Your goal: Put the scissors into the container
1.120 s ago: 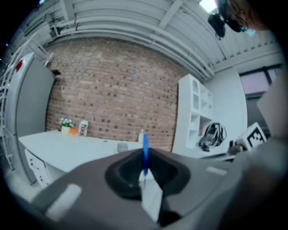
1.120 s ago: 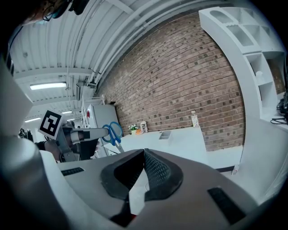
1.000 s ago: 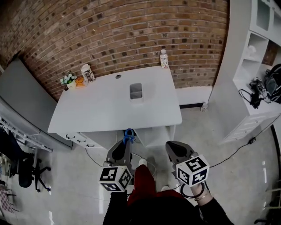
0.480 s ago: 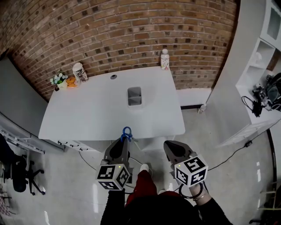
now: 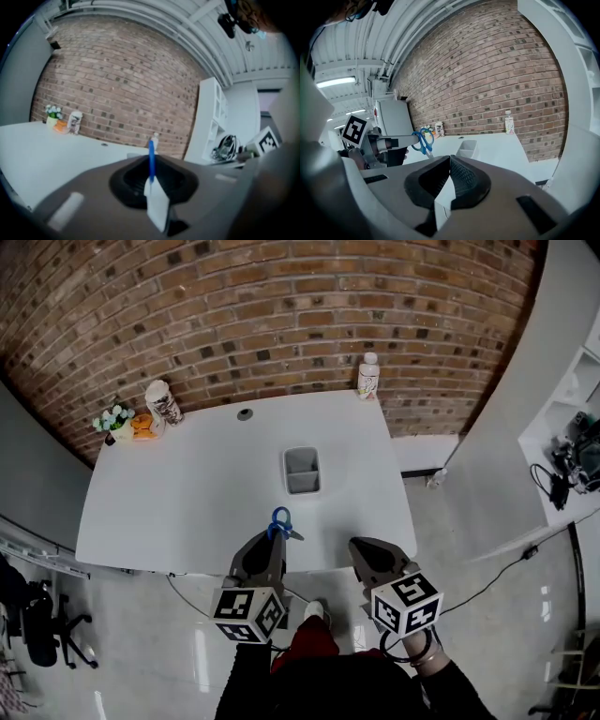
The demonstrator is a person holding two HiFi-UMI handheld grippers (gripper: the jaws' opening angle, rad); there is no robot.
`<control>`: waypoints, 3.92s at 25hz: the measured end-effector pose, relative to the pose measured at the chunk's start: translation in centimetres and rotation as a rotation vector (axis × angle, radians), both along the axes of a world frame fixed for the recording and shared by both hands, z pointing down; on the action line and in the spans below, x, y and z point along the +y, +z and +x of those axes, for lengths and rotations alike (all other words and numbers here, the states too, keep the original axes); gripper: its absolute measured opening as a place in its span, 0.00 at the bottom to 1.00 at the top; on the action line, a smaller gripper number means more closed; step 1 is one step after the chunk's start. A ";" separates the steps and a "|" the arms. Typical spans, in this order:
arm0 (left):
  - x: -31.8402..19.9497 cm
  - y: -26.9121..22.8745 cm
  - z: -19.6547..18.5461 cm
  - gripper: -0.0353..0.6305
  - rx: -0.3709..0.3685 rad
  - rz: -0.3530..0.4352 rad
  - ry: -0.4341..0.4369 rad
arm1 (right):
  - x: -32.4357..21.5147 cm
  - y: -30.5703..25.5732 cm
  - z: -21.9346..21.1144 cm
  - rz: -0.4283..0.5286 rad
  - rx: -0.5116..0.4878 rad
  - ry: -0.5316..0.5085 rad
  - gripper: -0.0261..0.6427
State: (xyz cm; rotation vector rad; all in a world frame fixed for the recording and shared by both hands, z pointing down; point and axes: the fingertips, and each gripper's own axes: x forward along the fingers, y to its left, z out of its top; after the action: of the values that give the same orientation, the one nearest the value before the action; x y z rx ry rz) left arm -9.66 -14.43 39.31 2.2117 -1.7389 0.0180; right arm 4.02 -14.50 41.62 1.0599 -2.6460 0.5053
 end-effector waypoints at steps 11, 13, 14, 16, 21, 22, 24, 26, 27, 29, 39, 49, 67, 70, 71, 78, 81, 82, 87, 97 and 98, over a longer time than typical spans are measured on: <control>-8.1 1.3 -2.3 0.10 0.033 -0.025 0.085 | -6.8 2.1 -3.4 -0.052 0.036 0.064 0.05; -9.3 1.5 -2.5 0.10 0.037 -0.028 0.099 | -7.8 2.5 -3.9 -0.058 0.041 0.077 0.05; -9.8 1.6 -2.6 0.10 0.038 -0.030 0.107 | -8.2 2.6 -4.0 -0.060 0.044 0.084 0.05; -10.8 1.7 -2.8 0.10 0.041 -0.035 0.122 | -9.0 2.8 -4.4 -0.066 0.052 0.096 0.05; -12.9 1.6 -3.3 0.10 0.050 -0.031 0.146 | -10.4 3.3 -4.8 -0.073 0.074 0.113 0.05; -13.4 1.6 -3.3 0.10 0.051 -0.028 0.148 | -10.7 3.4 -4.9 -0.072 0.078 0.115 0.05; -14.1 1.6 -3.3 0.10 0.053 -0.025 0.151 | -11.2 3.7 -4.9 -0.073 0.086 0.118 0.05; -14.7 1.7 -3.3 0.10 0.058 -0.025 0.154 | -11.5 3.9 -5.0 -0.076 0.095 0.120 0.05; -15.0 1.7 -3.2 0.10 0.061 -0.027 0.155 | -11.7 4.0 -5.0 -0.079 0.098 0.121 0.05; -15.5 2.0 -3.2 0.10 0.068 -0.034 0.157 | -12.0 4.2 -5.0 -0.086 0.102 0.127 0.05; -16.7 5.6 -2.6 0.10 0.089 -0.114 0.174 | -13.0 6.1 -4.9 -0.134 0.118 0.147 0.05; -17.4 7.1 -2.5 0.10 0.119 -0.142 0.176 | -13.1 7.5 -5.1 -0.171 0.132 0.151 0.05; -17.7 8.5 -2.9 0.10 0.163 -0.182 0.148 | -12.8 8.4 -4.8 -0.200 0.147 0.151 0.05; -17.9 8.6 -3.1 0.10 0.170 -0.183 0.140 | -12.7 8.5 -4.7 -0.204 0.152 0.152 0.05; -17.9 8.6 -3.2 0.10 0.173 -0.183 0.137 | -12.7 8.5 -4.7 -0.204 0.153 0.153 0.05; -18.3 9.2 -4.0 0.12 0.181 -0.193 0.103 | -12.7 8.6 -4.5 -0.202 0.159 0.161 0.05; -18.4 9.5 -4.4 0.12 0.182 -0.198 0.093 | -12.7 8.7 -4.4 -0.203 0.163 0.165 0.05; -18.4 9.6 -4.6 0.12 0.182 -0.199 0.090 | -12.7 8.8 -4.4 -0.203 0.164 0.167 0.05; -18.5 10.1 -5.1 0.14 0.200 -0.212 0.075 | -12.7 8.8 -4.5 -0.210 0.169 0.165 0.05; -18.3 11.1 -5.2 0.18 0.208 -0.246 0.077 | -12.7 9.2 -4.9 -0.222 0.172 0.150 0.05; -18.3 11.2 -5.2 0.18 0.212 -0.249 0.076 | -12.6 9.2 -4.9 -0.223 0.171 0.148 0.05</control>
State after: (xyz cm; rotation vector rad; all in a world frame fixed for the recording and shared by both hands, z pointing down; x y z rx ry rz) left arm -14.87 -32.70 50.49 2.0173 -1.4545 0.0162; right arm -0.91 -27.14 50.81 1.1759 -2.3134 0.6880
